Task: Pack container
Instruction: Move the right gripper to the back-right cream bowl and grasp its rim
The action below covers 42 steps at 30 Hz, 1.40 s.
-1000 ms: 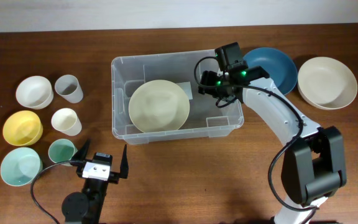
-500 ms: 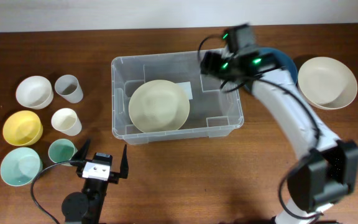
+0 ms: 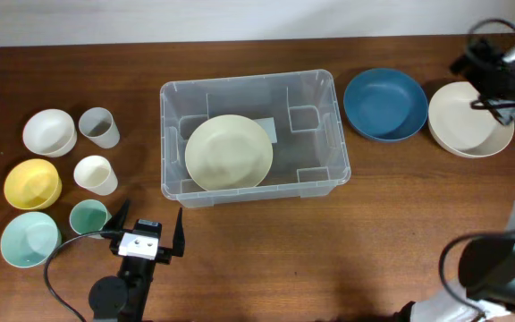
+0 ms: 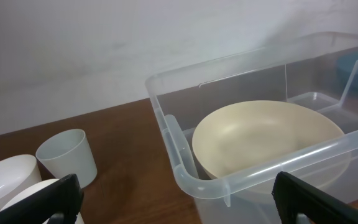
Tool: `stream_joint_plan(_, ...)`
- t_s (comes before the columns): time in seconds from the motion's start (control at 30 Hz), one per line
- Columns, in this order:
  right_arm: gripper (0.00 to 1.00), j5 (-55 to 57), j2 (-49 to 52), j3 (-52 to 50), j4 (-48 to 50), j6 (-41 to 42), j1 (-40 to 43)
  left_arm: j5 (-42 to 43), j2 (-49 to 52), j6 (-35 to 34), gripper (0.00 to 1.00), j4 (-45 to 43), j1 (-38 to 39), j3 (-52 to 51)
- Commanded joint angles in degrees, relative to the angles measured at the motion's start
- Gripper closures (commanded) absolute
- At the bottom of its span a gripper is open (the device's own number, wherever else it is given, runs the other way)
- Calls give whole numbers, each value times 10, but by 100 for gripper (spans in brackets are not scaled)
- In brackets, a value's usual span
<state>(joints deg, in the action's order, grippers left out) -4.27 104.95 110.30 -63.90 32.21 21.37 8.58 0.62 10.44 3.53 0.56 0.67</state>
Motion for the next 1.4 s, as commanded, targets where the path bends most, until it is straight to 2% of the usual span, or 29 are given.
stream_joint_plan(0.0,1,-11,50,-10,-9,43,56,0,-3,-5,0,4,-3,-2)
stream_joint_plan(0.27,1,-12,132,-10,-26,73,114,0,-3,-5,0,4,-3,-2)
stream_joint_plan(0.63,1,11,216,-10,-2,73,117,0,-3,-5,0,4,-3,-2)
stream_joint_plan(1.13,1,48,276,-10,5,73,117,0,-3,-5,0,4,-3,-2)
stream_joint_plan(1.27,6,50,282,-11,19,72,117,0,-3,-5,0,4,-3,-2)
stream_joint_plan(1.37,23,50,285,-11,30,71,117,0,-3,-5,0,4,-3,-2)
